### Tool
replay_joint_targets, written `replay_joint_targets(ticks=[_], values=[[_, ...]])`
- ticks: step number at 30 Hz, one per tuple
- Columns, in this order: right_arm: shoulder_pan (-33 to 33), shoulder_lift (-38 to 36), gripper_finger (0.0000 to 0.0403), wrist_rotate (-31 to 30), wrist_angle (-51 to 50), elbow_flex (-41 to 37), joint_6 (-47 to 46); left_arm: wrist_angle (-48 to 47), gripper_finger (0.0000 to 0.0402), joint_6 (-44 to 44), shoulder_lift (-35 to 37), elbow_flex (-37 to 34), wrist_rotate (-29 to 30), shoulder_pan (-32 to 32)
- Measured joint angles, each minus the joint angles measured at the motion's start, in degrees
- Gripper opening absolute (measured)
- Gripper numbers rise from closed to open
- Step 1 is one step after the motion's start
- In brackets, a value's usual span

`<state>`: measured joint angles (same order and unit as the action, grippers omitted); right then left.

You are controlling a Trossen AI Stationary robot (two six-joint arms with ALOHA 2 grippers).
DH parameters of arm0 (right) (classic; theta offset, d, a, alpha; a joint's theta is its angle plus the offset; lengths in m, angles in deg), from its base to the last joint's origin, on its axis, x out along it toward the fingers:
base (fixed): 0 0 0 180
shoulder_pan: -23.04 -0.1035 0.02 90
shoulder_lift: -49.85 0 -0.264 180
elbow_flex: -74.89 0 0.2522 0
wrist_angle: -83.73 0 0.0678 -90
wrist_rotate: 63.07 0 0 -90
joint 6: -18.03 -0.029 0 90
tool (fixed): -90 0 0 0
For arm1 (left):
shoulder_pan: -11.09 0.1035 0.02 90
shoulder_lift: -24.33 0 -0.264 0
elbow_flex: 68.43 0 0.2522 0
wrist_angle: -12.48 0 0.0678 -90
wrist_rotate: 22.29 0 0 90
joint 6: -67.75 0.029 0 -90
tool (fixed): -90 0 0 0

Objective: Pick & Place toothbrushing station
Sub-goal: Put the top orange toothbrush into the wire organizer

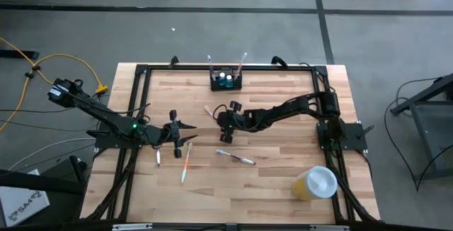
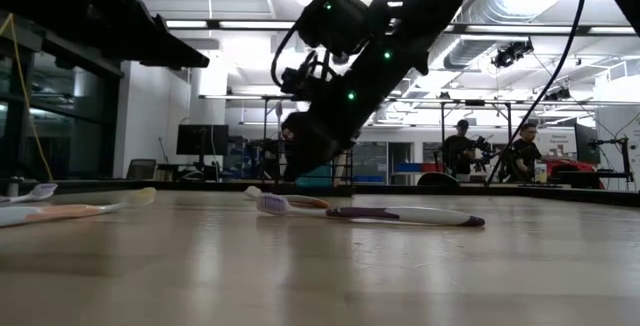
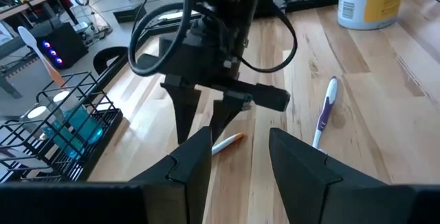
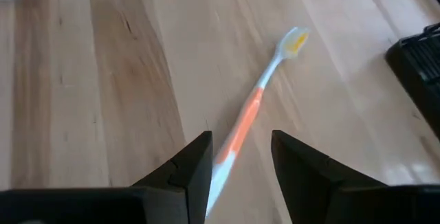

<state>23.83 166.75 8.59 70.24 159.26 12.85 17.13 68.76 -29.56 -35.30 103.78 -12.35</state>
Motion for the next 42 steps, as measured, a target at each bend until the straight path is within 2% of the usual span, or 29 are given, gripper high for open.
replay_joint_targets(ticks=[16,34,42], values=[[0.16,4.90,0.0142,1.69,4.06,0.09,-3.73,-0.18,0.0141,-0.01,0.00,0.00,-0.02,0.00],[2.98,5.42,0.0142,2.40,3.98,0.07,-5.48,-0.16,0.0141,0.00,0.00,0.00,-0.04,-0.09],[3.41,5.49,0.0142,-0.63,4.46,0.04,-5.92,-0.17,0.0141,0.00,0.00,0.00,-0.04,-0.09]])
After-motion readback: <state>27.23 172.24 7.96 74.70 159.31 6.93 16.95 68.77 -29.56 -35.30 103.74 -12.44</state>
